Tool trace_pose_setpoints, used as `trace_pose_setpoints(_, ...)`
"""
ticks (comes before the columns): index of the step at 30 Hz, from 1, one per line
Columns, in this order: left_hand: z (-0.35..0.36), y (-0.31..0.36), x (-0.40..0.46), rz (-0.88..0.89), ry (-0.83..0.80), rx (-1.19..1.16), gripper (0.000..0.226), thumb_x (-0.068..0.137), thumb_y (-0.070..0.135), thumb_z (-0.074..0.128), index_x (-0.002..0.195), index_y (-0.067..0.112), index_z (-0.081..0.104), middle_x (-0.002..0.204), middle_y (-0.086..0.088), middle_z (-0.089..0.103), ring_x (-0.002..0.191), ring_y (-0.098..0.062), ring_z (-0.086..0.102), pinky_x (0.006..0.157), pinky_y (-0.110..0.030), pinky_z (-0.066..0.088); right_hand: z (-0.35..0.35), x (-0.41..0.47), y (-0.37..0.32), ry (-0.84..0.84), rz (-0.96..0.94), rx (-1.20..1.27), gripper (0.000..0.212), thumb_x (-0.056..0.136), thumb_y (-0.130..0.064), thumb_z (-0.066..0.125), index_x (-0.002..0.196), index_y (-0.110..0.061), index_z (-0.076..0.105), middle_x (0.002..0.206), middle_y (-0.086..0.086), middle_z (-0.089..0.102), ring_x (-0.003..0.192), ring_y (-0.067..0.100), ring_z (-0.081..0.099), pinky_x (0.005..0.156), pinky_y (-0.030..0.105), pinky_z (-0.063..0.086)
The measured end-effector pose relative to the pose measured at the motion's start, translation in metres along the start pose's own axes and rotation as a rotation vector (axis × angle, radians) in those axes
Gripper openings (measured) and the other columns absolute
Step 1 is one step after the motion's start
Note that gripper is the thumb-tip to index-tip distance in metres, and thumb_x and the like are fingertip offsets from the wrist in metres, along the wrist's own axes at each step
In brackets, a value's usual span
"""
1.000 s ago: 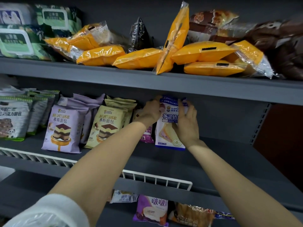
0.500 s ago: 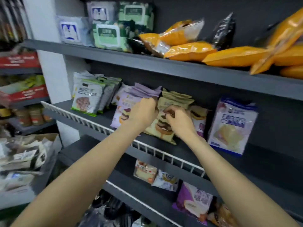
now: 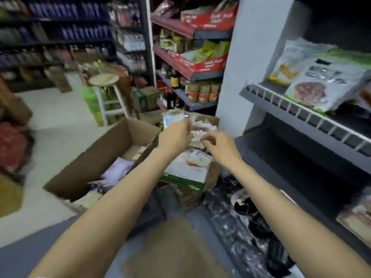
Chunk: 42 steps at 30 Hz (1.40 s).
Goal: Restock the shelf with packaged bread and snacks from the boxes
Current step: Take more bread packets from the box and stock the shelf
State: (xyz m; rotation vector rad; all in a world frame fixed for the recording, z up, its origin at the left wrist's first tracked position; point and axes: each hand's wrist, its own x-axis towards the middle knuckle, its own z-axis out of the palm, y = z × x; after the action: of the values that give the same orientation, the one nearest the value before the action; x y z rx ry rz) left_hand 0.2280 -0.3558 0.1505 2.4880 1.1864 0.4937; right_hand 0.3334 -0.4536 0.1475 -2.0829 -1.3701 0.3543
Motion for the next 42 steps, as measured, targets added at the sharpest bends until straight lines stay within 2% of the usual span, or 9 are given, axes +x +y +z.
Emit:
trace_pose_setpoints(3, -0.009, -0.096, 0.003, -0.208, -0.014, 0.009, 0.024, 0.092, 0.025, 0.047, 0.109, 0.010, 0.057, 0.106, -0.014, 0.063, 0.097, -0.035, 0.059, 0.071, -0.035, 0.043, 0.078, 0.042, -0.036, -0.175, -0.009, 0.022, 0.021, 0.092, -0.013, 0.050, 0.099, -0.005, 0.069, 0.098, 0.012, 0.070, 0.085, 0.026, 0.063, 0.076, 0.038, 0.051)
trace_pose_setpoints(12, 0.019, -0.327, 0.027, -0.672, -0.176, 0.043, 0.026, 0.089, 0.017, 0.045, 0.111, 0.009, 0.058, 0.115, -0.015, 0.061, 0.105, -0.034, 0.058, 0.080, -0.034, 0.044, 0.289, 0.163, -0.080, -0.525, -0.112, -0.056, 0.027, 0.090, -0.008, 0.050, 0.111, -0.005, 0.067, 0.117, 0.017, 0.063, 0.112, 0.031, 0.056, 0.091, 0.028, 0.036)
trace_pose_setpoints(17, 0.067, -0.420, 0.031, -0.747, -0.513, 0.178, 0.044, 0.087, 0.030, 0.058, 0.128, 0.019, 0.049, 0.130, -0.007, 0.051, 0.121, -0.029, 0.046, 0.093, -0.039, 0.041, 0.400, 0.217, -0.071, -0.761, -0.179, -0.276, 0.033, 0.088, -0.018, 0.051, 0.119, -0.006, 0.054, 0.125, 0.019, 0.055, 0.118, 0.034, 0.050, 0.095, 0.036, 0.042)
trace_pose_setpoints(20, 0.093, -0.452, 0.029, -0.705, -0.721, 0.264, 0.065, 0.083, 0.035, 0.066, 0.140, 0.029, 0.036, 0.142, -0.005, 0.038, 0.131, -0.029, 0.034, 0.103, -0.042, 0.034, 0.445, 0.232, -0.058, -1.042, -0.169, -0.580, 0.060, 0.084, -0.040, 0.059, 0.135, -0.017, 0.041, 0.139, 0.013, 0.046, 0.127, 0.035, 0.044, 0.102, 0.042, 0.040)
trace_pose_setpoints(23, 0.115, -0.472, 0.030, -0.578, -0.860, 0.297, 0.067, 0.082, 0.034, 0.068, 0.141, 0.032, 0.035, 0.147, -0.003, 0.033, 0.137, -0.027, 0.029, 0.109, -0.041, 0.029, 0.470, 0.241, -0.045, -1.190, -0.174, -0.677, 0.061, 0.084, -0.030, 0.066, 0.137, -0.013, 0.042, 0.139, 0.013, 0.048, 0.124, 0.031, 0.048, 0.098, 0.034, 0.042)
trace_pose_setpoints(30, 0.149, -0.493, 0.028, -0.337, -0.828, 0.448, 0.036, 0.096, 0.030, 0.045, 0.132, 0.026, 0.052, 0.138, -0.005, 0.047, 0.129, -0.028, 0.040, 0.104, -0.038, 0.031, 0.491, 0.261, -0.027, -0.957, -0.081, -0.524, 0.014, 0.087, -0.007, 0.052, 0.095, -0.006, 0.064, 0.109, 0.016, 0.061, 0.111, 0.032, 0.057, 0.085, 0.031, 0.045)
trace_pose_setpoints(34, 0.140, -0.492, 0.038, -0.537, -0.602, 0.160, 0.019, 0.095, 0.024, 0.048, 0.111, 0.018, 0.058, 0.118, -0.006, 0.063, 0.109, -0.027, 0.058, 0.087, -0.032, 0.042, 0.469, 0.272, -0.039, -0.745, -0.031, -0.351, 0.030, 0.094, -0.016, 0.047, 0.117, -0.006, 0.061, 0.118, 0.023, 0.060, 0.109, 0.038, 0.057, 0.089, 0.038, 0.047)
trace_pose_setpoints(39, 0.106, -0.481, 0.062, -0.615, -0.225, 0.074, 0.009, 0.098, 0.014, 0.038, 0.104, 0.009, 0.043, 0.104, -0.017, 0.059, 0.093, -0.037, 0.057, 0.069, -0.038, 0.038, 0.412, 0.285, -0.059, -0.363, 0.124, -0.024, 0.026, 0.092, -0.019, 0.051, 0.100, 0.001, 0.066, 0.102, 0.023, 0.064, 0.101, 0.035, 0.056, 0.081, 0.036, 0.042)
trace_pose_setpoints(42, 0.080, -0.467, 0.082, -0.599, -0.148, 0.103, 0.014, 0.098, 0.008, 0.034, 0.111, 0.007, 0.041, 0.107, -0.021, 0.057, 0.095, -0.038, 0.055, 0.067, -0.038, 0.036, 0.379, 0.287, -0.069, -0.219, 0.225, 0.179, 0.018, 0.090, -0.020, 0.056, 0.078, -0.008, 0.062, 0.077, 0.010, 0.058, 0.081, 0.025, 0.053, 0.073, 0.030, 0.037)
